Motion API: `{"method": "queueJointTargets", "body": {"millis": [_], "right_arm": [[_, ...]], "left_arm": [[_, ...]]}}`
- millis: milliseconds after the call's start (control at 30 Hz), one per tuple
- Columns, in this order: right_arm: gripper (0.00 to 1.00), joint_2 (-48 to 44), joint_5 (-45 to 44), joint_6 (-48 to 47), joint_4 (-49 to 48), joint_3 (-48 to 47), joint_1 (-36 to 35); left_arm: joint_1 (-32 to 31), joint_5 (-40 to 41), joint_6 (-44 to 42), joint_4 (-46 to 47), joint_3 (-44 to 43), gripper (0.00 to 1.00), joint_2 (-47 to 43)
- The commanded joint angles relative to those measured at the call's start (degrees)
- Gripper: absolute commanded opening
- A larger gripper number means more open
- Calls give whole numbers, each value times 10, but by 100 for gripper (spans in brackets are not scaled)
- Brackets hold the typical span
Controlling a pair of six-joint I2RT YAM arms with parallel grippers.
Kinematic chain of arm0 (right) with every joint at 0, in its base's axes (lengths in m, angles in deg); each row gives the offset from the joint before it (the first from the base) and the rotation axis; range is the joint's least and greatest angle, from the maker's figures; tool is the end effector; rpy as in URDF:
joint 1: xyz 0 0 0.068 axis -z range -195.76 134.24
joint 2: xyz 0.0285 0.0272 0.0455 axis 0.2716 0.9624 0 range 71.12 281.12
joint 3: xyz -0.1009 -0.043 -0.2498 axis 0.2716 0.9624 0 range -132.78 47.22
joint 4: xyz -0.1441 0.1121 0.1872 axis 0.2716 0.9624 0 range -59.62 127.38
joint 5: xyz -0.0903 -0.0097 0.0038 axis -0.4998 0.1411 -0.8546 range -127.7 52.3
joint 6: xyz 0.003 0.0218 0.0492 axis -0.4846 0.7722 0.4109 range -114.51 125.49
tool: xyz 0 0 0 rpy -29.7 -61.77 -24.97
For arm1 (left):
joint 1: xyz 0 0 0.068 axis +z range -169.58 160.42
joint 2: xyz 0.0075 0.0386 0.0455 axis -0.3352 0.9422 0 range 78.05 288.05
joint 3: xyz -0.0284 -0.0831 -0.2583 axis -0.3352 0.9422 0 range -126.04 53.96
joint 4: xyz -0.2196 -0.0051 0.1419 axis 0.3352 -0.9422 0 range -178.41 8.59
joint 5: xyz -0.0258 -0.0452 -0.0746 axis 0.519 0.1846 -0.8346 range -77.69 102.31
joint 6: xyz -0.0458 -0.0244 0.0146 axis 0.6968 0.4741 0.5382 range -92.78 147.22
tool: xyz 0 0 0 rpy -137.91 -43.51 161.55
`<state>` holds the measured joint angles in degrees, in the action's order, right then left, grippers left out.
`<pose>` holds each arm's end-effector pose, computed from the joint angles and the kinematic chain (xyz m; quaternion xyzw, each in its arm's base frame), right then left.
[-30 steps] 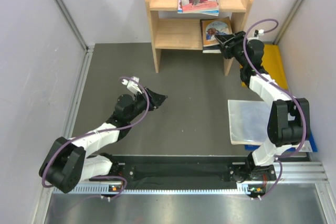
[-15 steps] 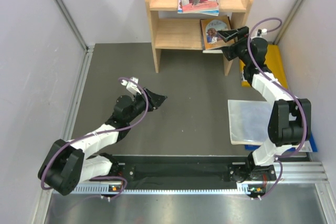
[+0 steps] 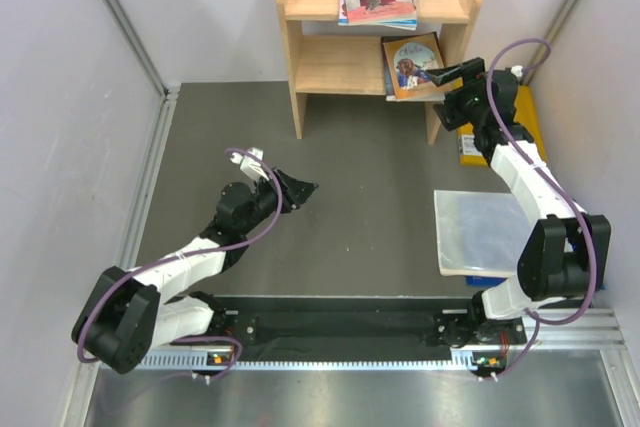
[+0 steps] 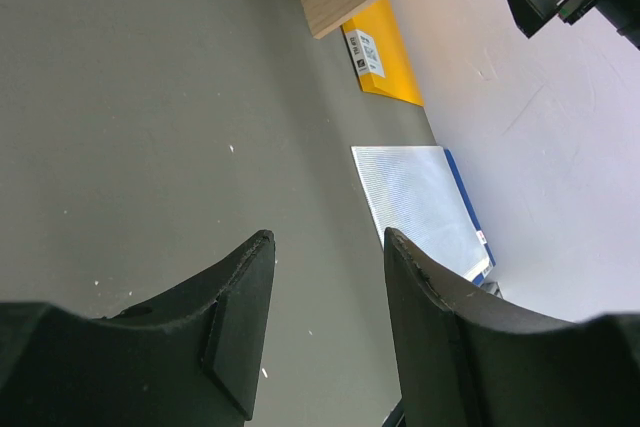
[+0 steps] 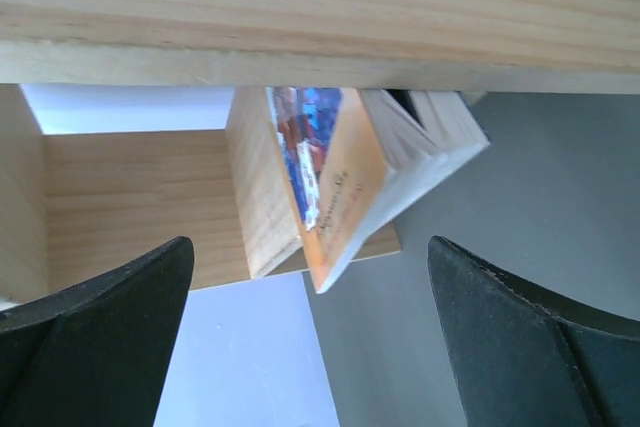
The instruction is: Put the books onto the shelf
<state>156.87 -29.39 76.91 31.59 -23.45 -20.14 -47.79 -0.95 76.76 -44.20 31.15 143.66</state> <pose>0.3561 0.0325 0.3404 0.4045 0.6894 0.4132 0.4364 0.2073 -0.1206 0.2210 -0.0600 0.7374 -0.4854 0.4659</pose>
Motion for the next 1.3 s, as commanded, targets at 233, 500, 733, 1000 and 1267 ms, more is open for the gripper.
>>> {"method": "queueJointTargets", "body": {"millis": [233,500,733,1000,1267], "right_arm": [[100,3,43,-65,50,-18,-13],[100,-52,4,-164,48,20,-43],[80,-70,-24,-243,64,39,-83],[23,-41,-37,-262,70,12,-106],[14,27,-50,-272,83,-52,-108]], "left_arm": [[-2,-11,-1,27,8,53,7],[-2,-14,-2,32,11,52,18],[-2,-17,-1,42,14,52,30],[-2,-17,0,43,16,52,29],[-2,-13,0,41,21,52,21]]}}
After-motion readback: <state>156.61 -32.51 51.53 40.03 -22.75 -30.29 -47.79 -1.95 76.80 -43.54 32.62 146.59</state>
